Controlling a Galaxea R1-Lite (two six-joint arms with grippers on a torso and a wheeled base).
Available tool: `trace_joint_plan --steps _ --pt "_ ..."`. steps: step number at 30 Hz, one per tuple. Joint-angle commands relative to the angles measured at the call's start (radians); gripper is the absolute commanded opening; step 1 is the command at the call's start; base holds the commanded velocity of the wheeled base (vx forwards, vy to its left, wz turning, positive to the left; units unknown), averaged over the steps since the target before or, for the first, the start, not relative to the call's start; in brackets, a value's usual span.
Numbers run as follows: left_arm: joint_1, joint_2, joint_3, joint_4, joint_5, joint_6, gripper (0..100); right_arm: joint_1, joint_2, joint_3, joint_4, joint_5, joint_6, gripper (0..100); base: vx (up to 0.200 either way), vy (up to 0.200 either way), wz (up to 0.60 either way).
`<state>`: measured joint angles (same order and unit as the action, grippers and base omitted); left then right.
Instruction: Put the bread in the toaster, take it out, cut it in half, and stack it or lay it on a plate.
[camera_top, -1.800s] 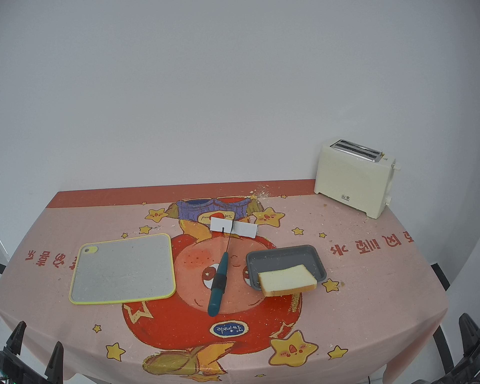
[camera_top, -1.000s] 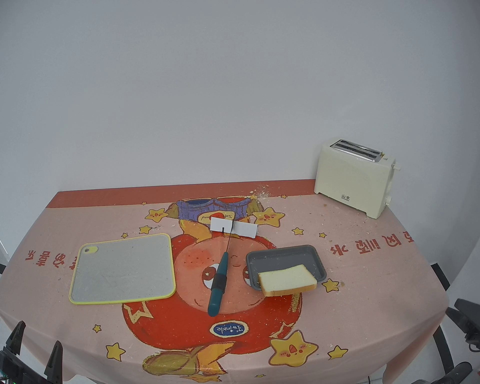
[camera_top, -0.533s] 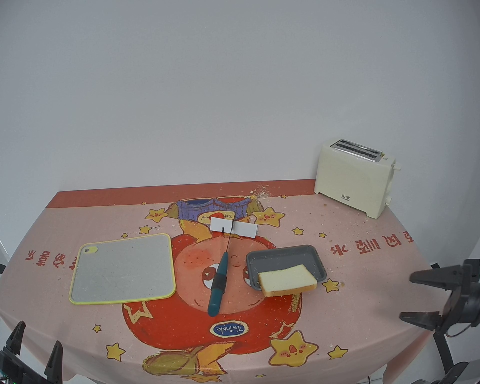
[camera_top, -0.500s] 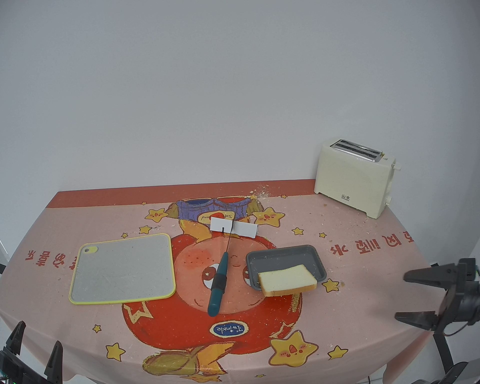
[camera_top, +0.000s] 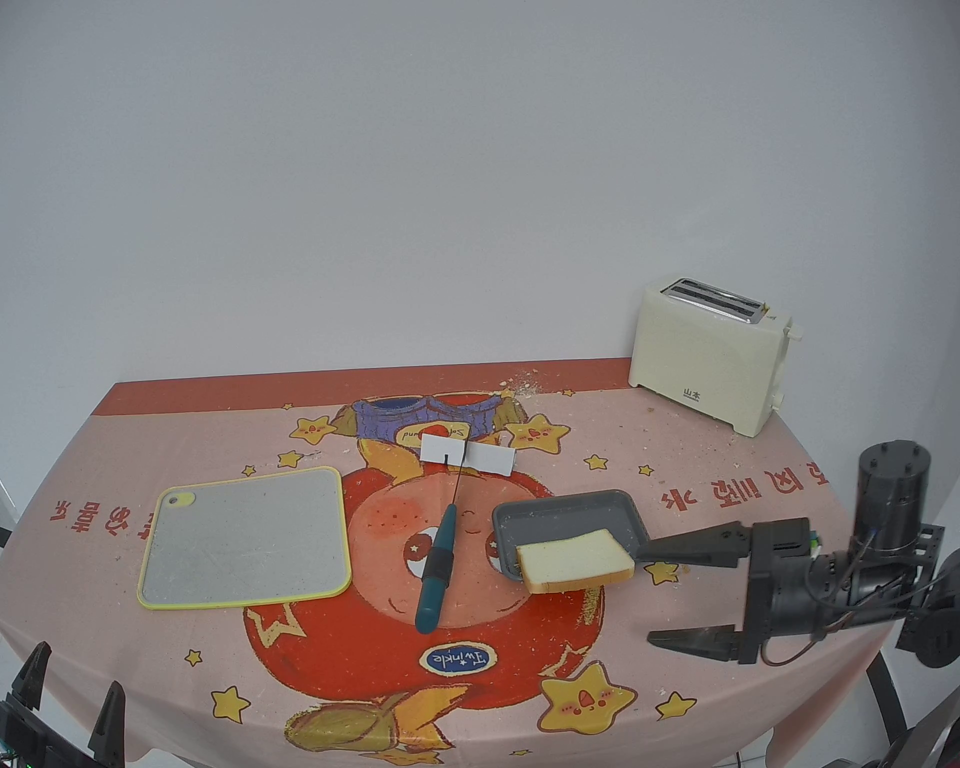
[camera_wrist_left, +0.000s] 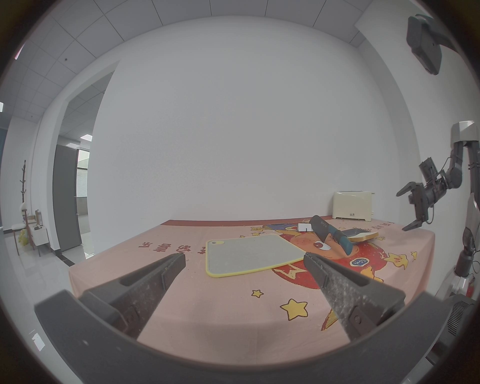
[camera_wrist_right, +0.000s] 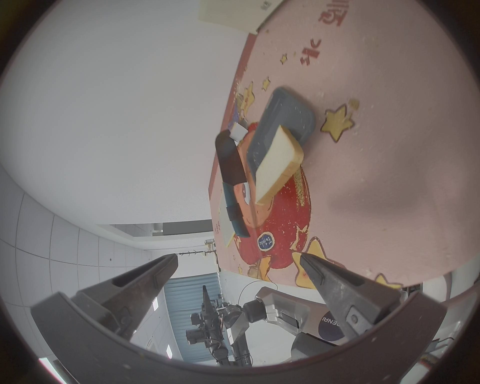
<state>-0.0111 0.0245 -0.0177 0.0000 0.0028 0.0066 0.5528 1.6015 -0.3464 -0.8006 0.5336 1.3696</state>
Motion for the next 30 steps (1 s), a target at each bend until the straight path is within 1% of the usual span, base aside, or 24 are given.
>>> trace_joint_plan --steps 1,2,4,7,8,9,10,11,12,14,15,16,18,30 --pt "0.000 0.002 0.018 0.000 0.000 0.001 100 0.061 0.169 -0.002 -0.084 -0.049 0.032 100 0.000 0.000 0.00" --pt "0.000 0.002 0.018 0.000 0.000 0.001 100 0.062 0.176 -0.002 -0.101 -0.063 0.037 100 0.000 0.000 0.00" --pt "0.000 0.002 0.018 0.000 0.000 0.001 100 0.055 0.181 -0.013 -0.124 -0.070 0.042 100 0.000 0.000 0.00" --pt "0.000 0.002 0.018 0.000 0.000 0.001 100 0.049 0.207 -0.039 -0.126 -0.084 0.042 100 0.000 0.000 0.00" --pt "0.000 0.002 0.018 0.000 0.000 0.001 100 0.049 0.216 -0.046 -0.127 -0.096 0.042 100 0.000 0.000 0.00" --pt "0.000 0.002 0.018 0.000 0.000 0.001 100 0.047 0.230 -0.060 -0.127 -0.121 0.043 100 0.000 0.000 0.00" --pt "0.000 0.002 0.018 0.000 0.000 0.001 100 0.047 0.238 -0.071 -0.127 -0.135 0.043 100 0.000 0.000 0.00" --pt "0.000 0.002 0.018 0.000 0.000 0.001 100 0.047 0.238 -0.072 -0.127 -0.135 0.043 100 0.000 0.000 0.00" --pt "0.000 0.002 0.018 0.000 0.000 0.001 100 0.039 0.250 -0.089 -0.127 -0.152 0.054 100 0.000 0.000 0.00" --pt "0.000 0.002 0.018 0.000 0.000 0.001 100 0.033 0.252 -0.106 -0.127 -0.153 0.075 100 0.000 0.000 0.00" --pt "-0.001 0.002 0.018 0.000 0.000 0.001 100 0.033 0.252 -0.108 -0.127 -0.153 0.075 100 0.000 0.000 0.00" --pt "0.000 0.002 0.018 0.000 0.000 0.001 100 0.033 0.252 -0.121 -0.127 -0.155 0.089 100 0.000 0.000 0.00" --pt "0.000 0.002 0.018 0.000 0.000 0.001 100 0.032 0.256 -0.146 -0.127 -0.156 0.097 100 0.000 0.000 0.00" --pt "-0.001 0.002 0.018 0.000 0.002 0.001 100 0.026 0.293 -0.189 -0.123 -0.161 0.098 100 0.000 0.000 0.00"
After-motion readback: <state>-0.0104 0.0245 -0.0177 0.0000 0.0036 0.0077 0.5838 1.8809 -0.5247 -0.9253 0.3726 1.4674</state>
